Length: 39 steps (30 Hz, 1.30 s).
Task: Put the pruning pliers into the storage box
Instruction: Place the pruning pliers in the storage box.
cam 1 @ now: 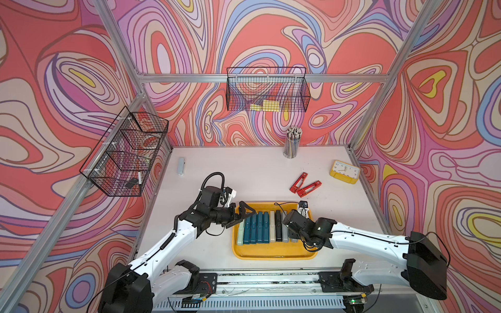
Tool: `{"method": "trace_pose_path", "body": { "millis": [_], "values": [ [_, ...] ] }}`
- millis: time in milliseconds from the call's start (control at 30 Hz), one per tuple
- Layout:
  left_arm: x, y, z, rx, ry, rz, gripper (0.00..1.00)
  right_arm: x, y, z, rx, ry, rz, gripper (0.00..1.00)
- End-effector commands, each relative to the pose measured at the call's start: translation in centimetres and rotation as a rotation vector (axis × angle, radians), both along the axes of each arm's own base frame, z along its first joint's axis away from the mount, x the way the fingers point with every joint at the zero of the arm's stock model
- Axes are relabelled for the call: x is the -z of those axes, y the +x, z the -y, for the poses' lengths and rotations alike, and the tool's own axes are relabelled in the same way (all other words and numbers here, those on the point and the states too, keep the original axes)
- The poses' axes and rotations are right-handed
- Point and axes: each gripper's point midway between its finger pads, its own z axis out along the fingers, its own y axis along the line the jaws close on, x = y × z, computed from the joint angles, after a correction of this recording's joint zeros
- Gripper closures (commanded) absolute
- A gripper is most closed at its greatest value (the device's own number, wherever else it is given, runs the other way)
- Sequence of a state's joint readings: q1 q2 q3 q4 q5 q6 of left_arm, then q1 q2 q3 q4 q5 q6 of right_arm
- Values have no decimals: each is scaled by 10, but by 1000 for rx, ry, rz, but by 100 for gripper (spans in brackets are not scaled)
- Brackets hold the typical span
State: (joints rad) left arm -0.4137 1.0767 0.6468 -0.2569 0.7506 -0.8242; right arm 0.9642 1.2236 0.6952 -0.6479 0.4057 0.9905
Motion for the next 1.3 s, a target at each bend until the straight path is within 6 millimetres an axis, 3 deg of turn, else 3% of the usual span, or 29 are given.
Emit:
{"method": "trace_pose_path", "body": {
  "millis": [0,133,267,500,767,1000,1267],
  "values": [
    [0,1,3,-2,-5,7,1,-15,0,18,35,-60,38,80],
    [-1,2,3,-2,-6,9,1,-16,-2,28,55,-79,48,91],
    [-1,2,6,8,-4,7,1,-5,-4,32,66,-94,38,98],
    [1,-1,15,33,9,5,1,25,-3,30,80,-91,6,99],
    [-1,0,17,29,17,9,1,40,0,29,90,-85,18,100],
    [0,0,17,23,26,3,1,42,2,41,136,-44,87,100],
    [0,4,22,17,33,4,1,42,4,41,130,18,105,100]
  ]
}}
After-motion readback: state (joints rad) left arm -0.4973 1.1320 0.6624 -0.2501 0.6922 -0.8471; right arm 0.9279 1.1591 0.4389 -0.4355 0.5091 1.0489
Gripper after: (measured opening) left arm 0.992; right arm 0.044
